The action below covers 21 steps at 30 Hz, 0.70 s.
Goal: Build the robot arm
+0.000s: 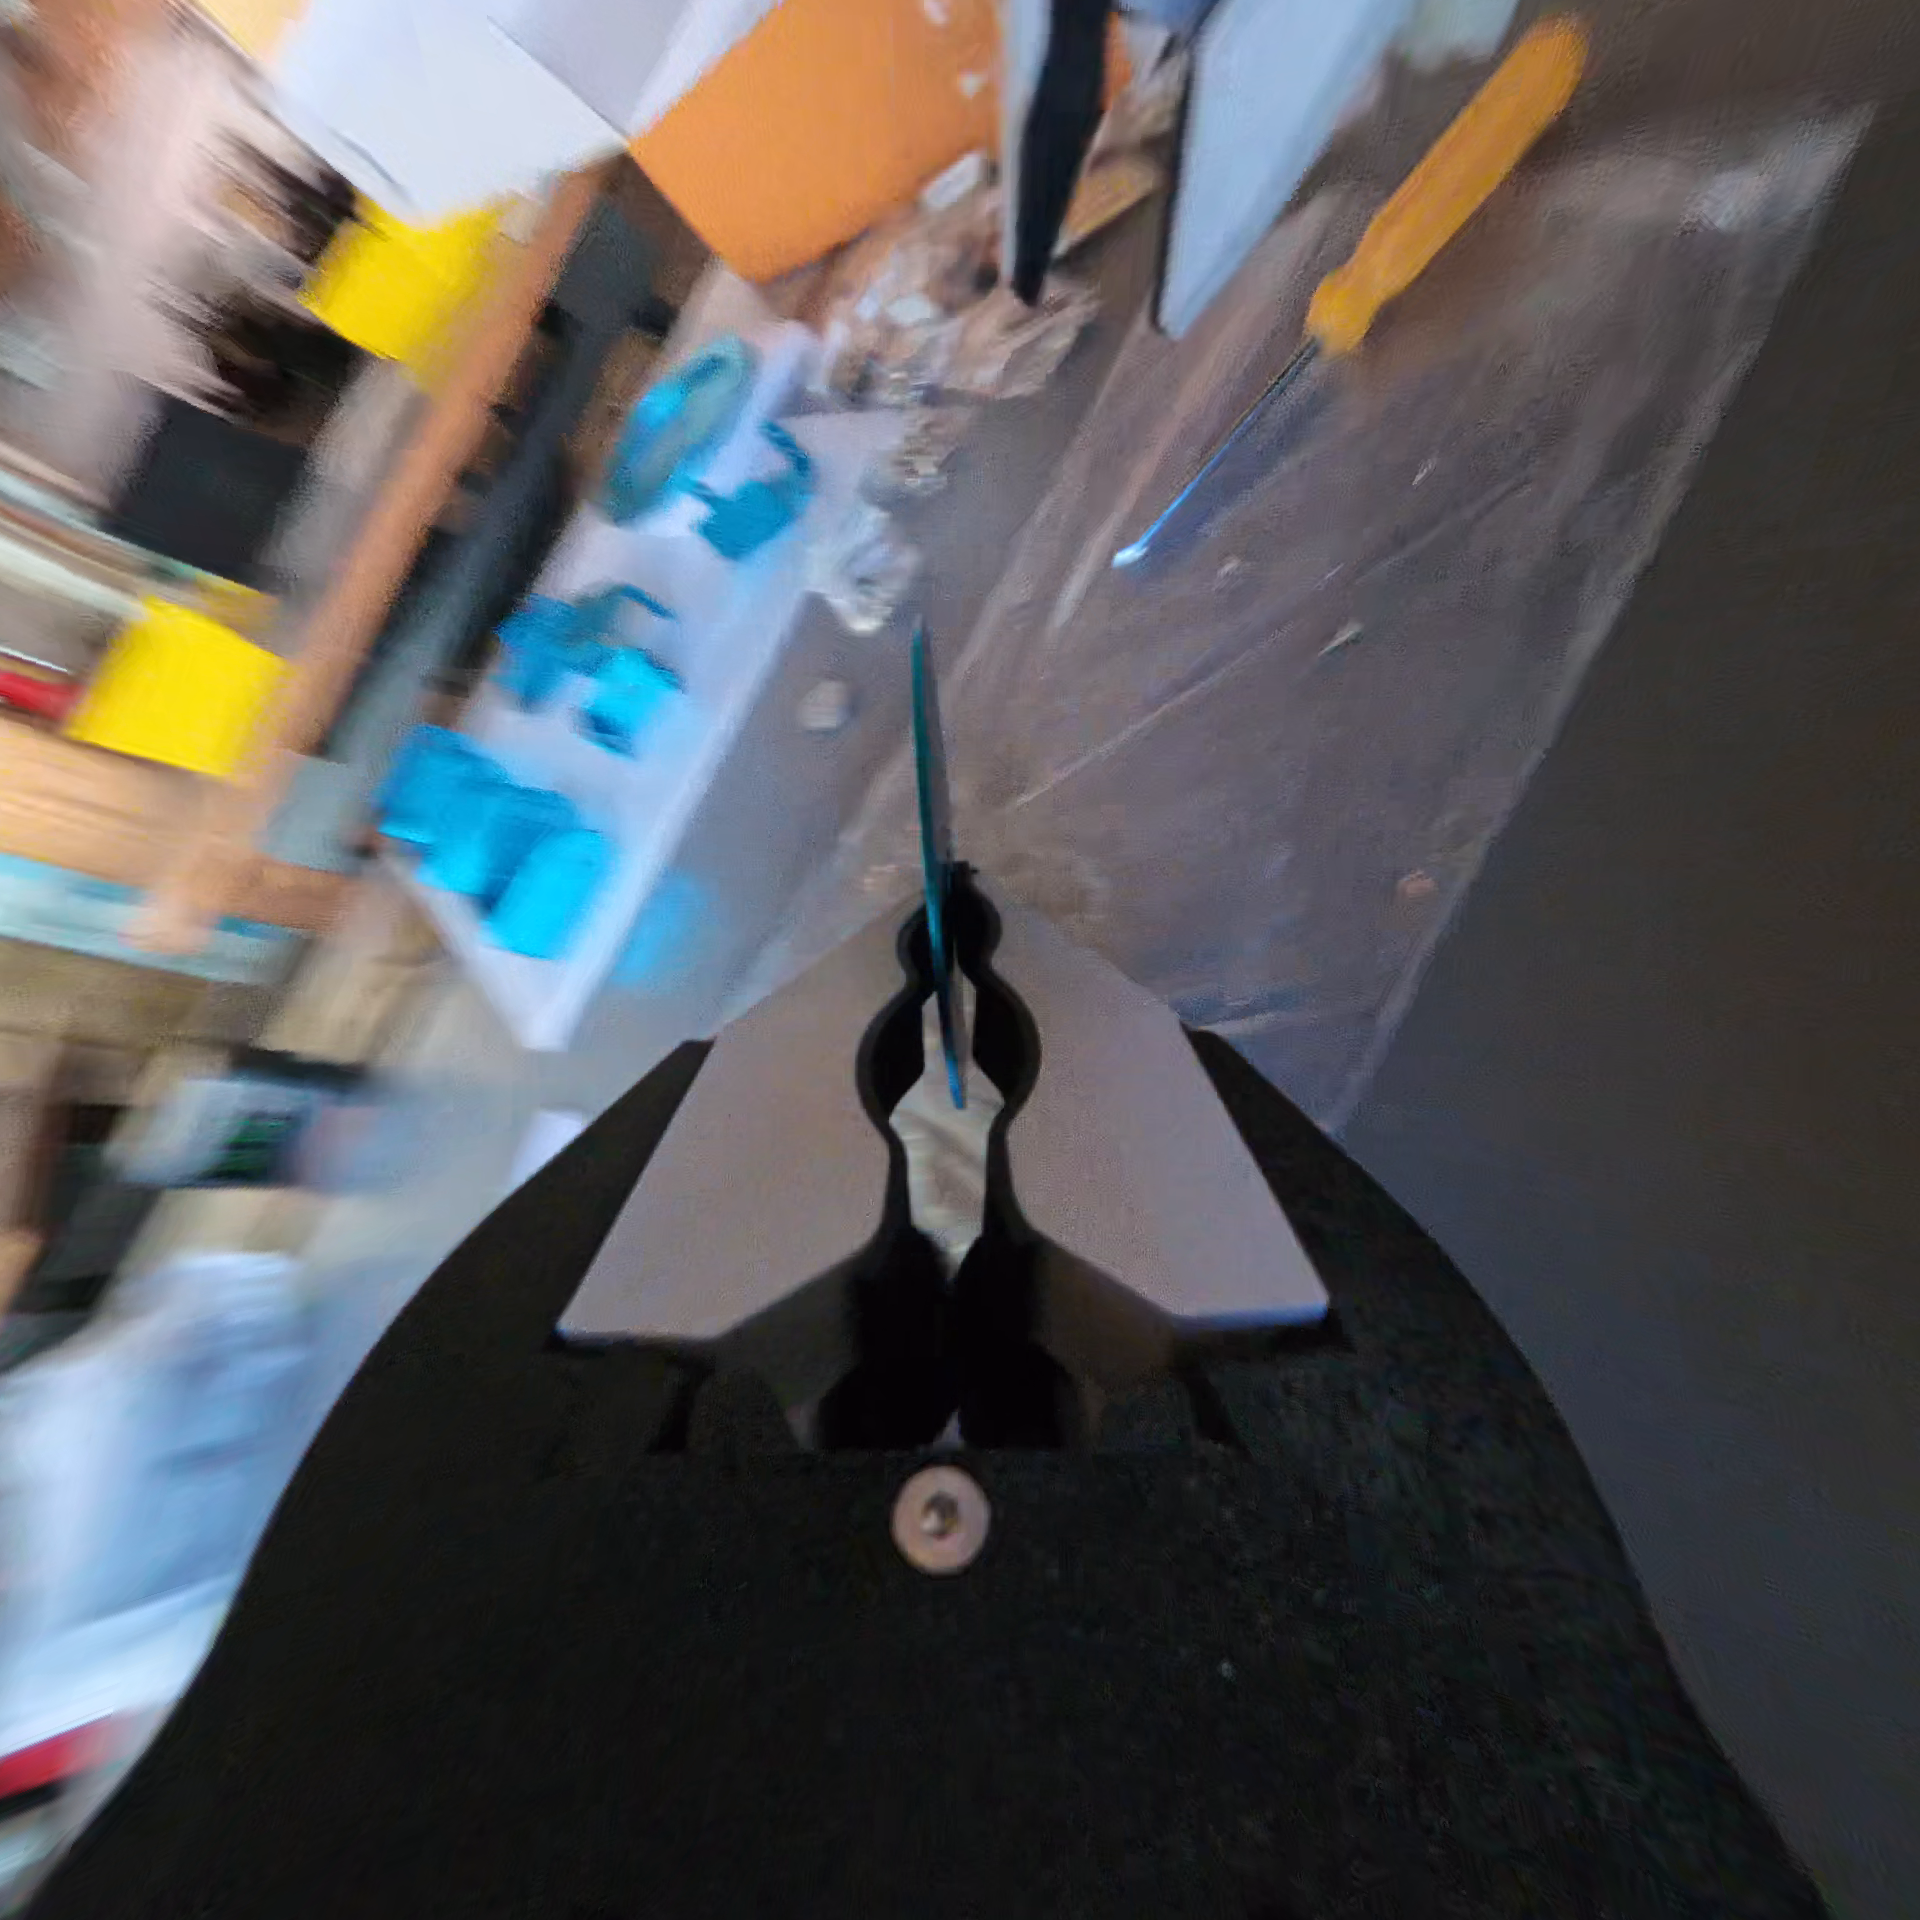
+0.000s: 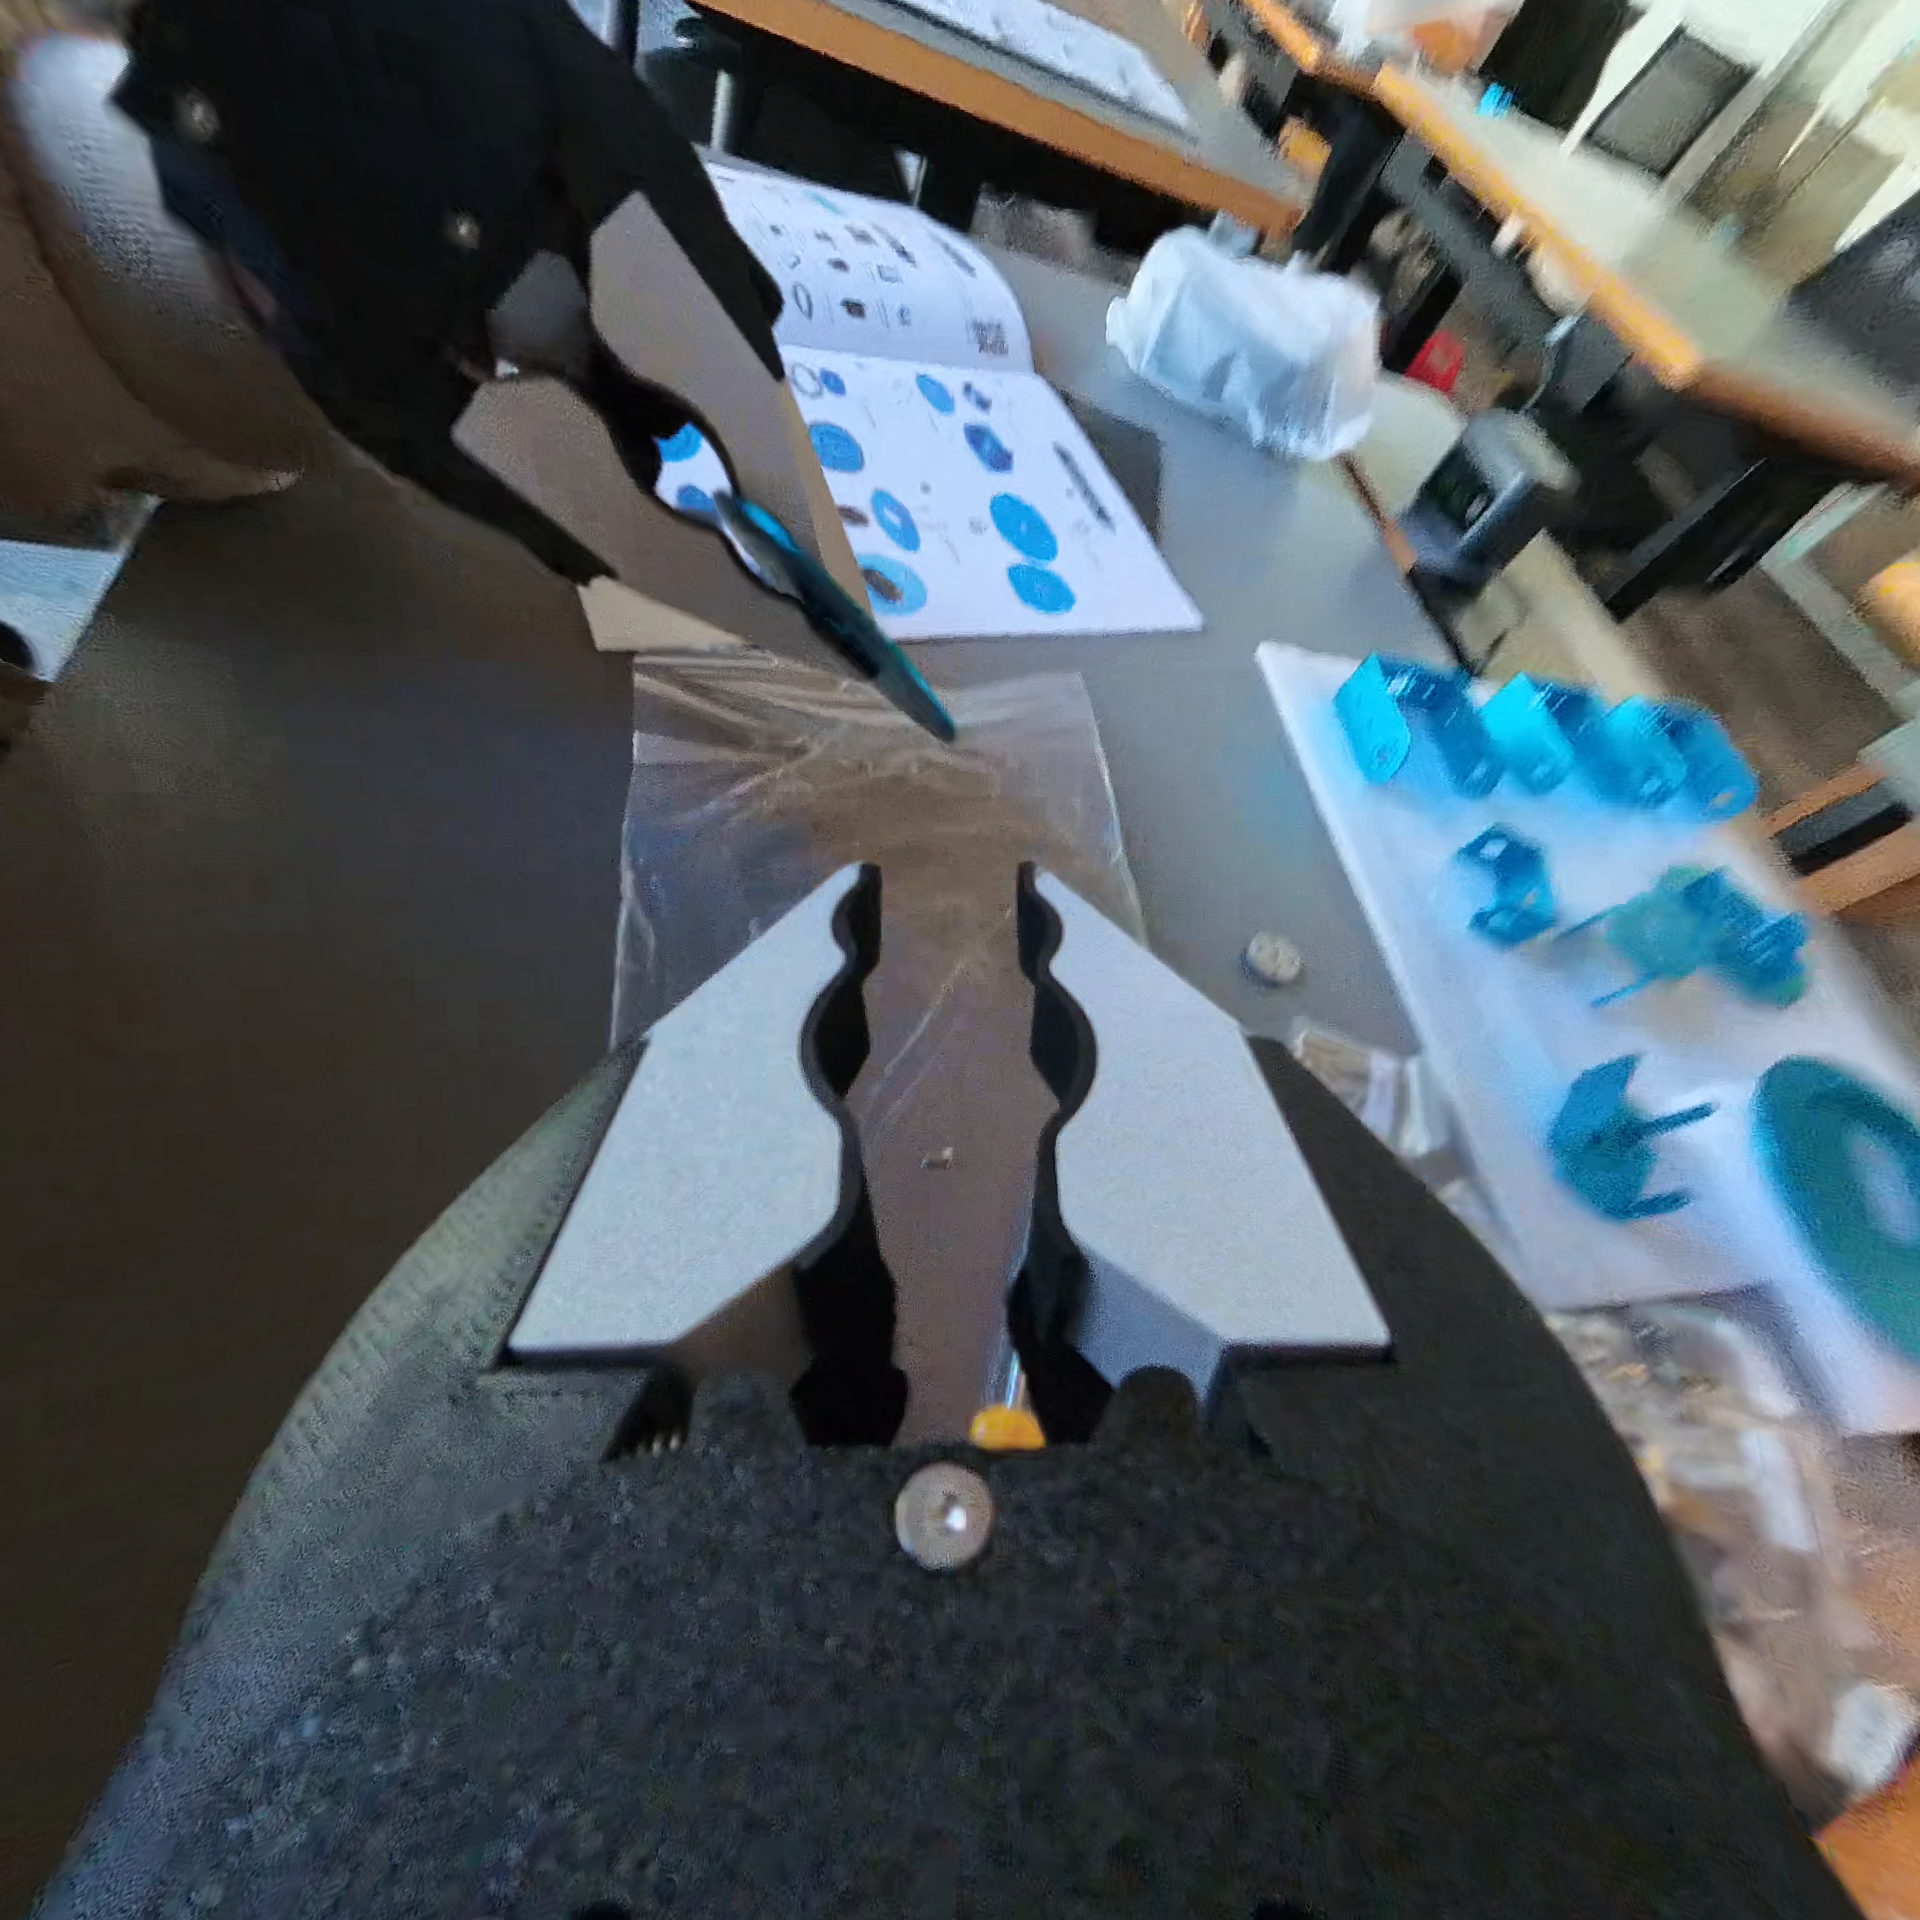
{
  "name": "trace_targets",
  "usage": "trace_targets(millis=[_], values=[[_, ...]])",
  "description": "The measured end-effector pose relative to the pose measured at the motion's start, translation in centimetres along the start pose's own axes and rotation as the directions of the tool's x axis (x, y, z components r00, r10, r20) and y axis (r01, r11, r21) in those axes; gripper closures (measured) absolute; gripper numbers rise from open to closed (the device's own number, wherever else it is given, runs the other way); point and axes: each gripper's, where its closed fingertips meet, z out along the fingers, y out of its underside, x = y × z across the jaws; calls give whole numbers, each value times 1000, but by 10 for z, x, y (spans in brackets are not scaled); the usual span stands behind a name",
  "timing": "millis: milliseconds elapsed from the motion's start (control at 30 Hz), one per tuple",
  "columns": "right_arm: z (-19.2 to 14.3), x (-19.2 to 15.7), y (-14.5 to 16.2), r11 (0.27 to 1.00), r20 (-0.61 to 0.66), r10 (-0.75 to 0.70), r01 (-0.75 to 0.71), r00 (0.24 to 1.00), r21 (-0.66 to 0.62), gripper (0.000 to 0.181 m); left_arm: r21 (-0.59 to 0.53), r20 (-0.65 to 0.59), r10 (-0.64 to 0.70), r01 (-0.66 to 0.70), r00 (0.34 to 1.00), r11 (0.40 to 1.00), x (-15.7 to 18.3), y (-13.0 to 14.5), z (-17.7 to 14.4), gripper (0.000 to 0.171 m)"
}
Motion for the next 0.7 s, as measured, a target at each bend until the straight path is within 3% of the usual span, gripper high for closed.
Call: trace_targets(millis=[33,100,167,267,333,400,567,700], values=[[-4,4,10,998,28,60,-59,998,-31,158,1,-98,-136,137,986,991,5,2,2,171],[-15,5,29,980,102,182,-172,978,-100,157,-1,-236,-372,382,898,924,8,-1,5,171],[-27,0,39,955,169,287,-268,943,-124,158,-53,-444,-546,587,710,808,24,-13,2,170],[-49,-5,59,938,133,318,-290,939,-190,159,-191,-521,-719,759,459,623,26,-14,10,170],[-68,-9,69,932,55,312,-294,949,-214,160,-255,-587,-738,789,333,559,34,-20,11,170],[-91,-32,79,922,45,325,-306,945,-239,164,-284,-581,-756,795,302,536,38,-18,16,171],[-115,-84,111,886,16,362,-338,932,-316,168,-301,-534,-763,762,363,573,39,-3,23,170],[-97,-67,93,894,2,404,-395,915,-210,164,-296,-552,-760,771,343,563,35,-3,23,170]])
